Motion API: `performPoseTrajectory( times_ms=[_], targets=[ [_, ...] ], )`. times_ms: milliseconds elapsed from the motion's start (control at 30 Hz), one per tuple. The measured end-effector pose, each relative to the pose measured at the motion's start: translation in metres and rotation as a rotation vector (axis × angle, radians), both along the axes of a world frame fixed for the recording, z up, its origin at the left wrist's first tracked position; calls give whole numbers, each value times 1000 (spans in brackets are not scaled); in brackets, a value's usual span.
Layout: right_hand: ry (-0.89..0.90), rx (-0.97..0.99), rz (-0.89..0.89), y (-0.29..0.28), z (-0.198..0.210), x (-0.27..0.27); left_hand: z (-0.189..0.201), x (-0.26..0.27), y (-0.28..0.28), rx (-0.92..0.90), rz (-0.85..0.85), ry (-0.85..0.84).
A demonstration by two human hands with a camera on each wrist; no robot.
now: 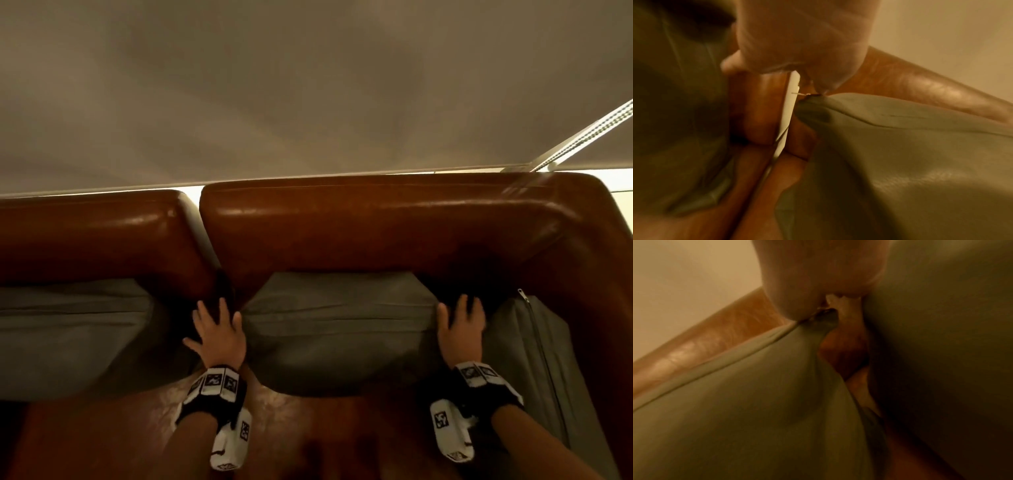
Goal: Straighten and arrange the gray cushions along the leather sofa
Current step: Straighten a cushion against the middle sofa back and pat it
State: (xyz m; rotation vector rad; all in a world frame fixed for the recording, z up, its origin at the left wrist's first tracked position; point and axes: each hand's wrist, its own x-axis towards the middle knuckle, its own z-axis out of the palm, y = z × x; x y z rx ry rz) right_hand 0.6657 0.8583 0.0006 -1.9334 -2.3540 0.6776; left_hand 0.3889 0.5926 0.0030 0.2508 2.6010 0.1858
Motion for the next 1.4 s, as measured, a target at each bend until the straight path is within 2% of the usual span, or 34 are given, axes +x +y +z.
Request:
performPoseTrajectory(
  times_ms=[67, 133, 267, 400, 500, 567, 633, 700, 767, 867, 1000, 1133, 1200, 1333, 1400],
  targets=[
    [103, 45, -110, 1, 15, 4, 3, -2, -10, 219, 92, 73],
    [168, -38, -169, -1, 23, 4, 0, 3, -13, 347, 144, 62],
    [211, -239, -280, 2, 22, 4, 0, 7, -13, 334, 300, -38],
    [259, -280, -150, 13, 35, 3, 12, -5, -16, 437, 334, -61],
    [326, -162, 30, 21, 57, -2, 31, -19, -15, 556, 295, -4],
    [370, -114, 3, 28, 62, -1, 39, -17, -16, 572, 268, 19],
    [395, -205, -95, 31, 58, 9, 40, -7, -21, 574, 269, -8],
    [410, -406, -158, 23, 53, 22, 40, 6, -24, 572, 300, -33],
    [417, -542, -127, 9, 56, 29, 42, 16, -24, 572, 366, -35],
    [358, -463, -28, 4, 69, 29, 56, 18, -24, 596, 444, 30],
    [316, -327, 31, 25, 87, 7, 72, -2, -11, 655, 419, 93],
    [181, -304, 51, 19, 61, -13, 51, -13, 5, 610, 410, 21],
    [203, -319, 0, 12, 52, -13, 44, -13, 2, 598, 434, 17],
    [314, -165, -43, 13, 65, -8, 48, -21, -9, 621, 383, 115],
    [286, -119, -35, 14, 60, -11, 41, -19, -9, 575, 360, 84]
  ],
)
